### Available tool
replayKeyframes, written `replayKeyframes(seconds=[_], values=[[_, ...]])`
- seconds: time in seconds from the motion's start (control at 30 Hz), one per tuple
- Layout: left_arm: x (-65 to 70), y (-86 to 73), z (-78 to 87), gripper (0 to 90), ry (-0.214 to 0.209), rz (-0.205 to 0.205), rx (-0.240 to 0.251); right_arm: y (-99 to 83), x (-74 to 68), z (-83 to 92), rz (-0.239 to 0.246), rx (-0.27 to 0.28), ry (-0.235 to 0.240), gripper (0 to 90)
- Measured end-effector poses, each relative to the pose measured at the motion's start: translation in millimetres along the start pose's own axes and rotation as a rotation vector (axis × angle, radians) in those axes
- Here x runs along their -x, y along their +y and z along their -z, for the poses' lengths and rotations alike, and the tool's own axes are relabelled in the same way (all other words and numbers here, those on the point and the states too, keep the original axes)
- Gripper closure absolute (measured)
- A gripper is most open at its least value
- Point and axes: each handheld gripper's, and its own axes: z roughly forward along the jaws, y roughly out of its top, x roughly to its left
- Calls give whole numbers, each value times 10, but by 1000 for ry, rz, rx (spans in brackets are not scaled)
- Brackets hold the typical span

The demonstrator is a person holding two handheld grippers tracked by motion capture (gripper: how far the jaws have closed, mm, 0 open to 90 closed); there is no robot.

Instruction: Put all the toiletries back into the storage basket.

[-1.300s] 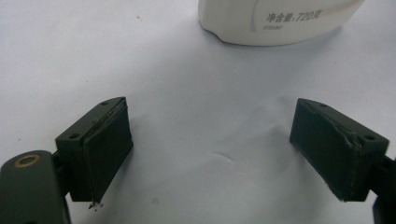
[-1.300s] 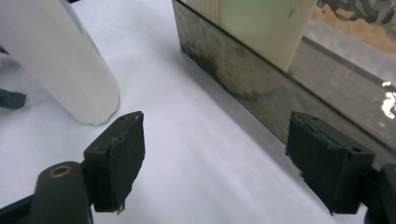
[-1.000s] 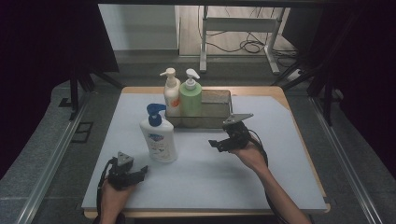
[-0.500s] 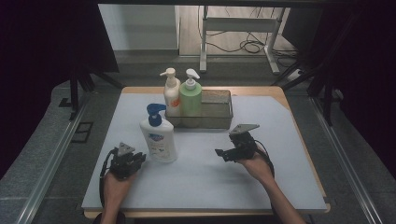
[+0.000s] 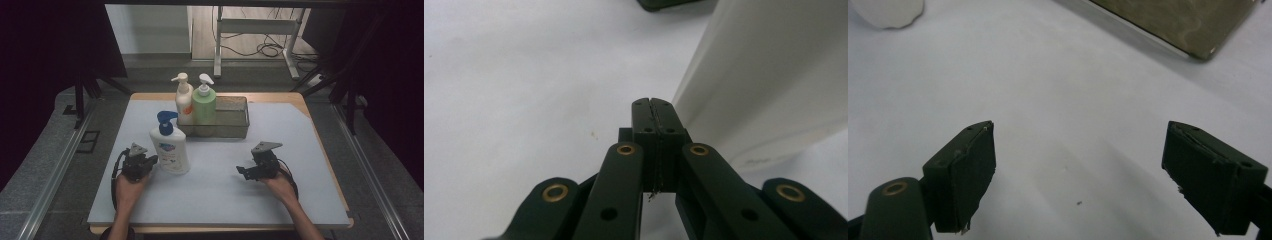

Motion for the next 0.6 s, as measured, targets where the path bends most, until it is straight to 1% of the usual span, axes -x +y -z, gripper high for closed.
replayKeyframes(seconds=[0.17, 0.3, 0.37, 0.43, 0.53, 0.6], values=[[-24, 28, -60, 892, -28, 2, 8, -97, 32, -22, -36, -5, -9, 142], [-24, 32, -74, 892, -32, 9, 12, -175, 61, -54, -60, -17, -13, 142], [-32, 28, -69, 893, -46, 22, 19, -202, 64, -65, -54, -7, -18, 137], [-30, 27, -67, 892, -45, 22, 20, -212, 53, -70, -46, -1, -25, 134], [-30, 25, -67, 892, -46, 25, 21, -228, 26, -80, -14, 0, -42, 127], [-33, 23, -68, 893, -50, 29, 22, -229, 20, -82, -11, -1, -44, 127]])
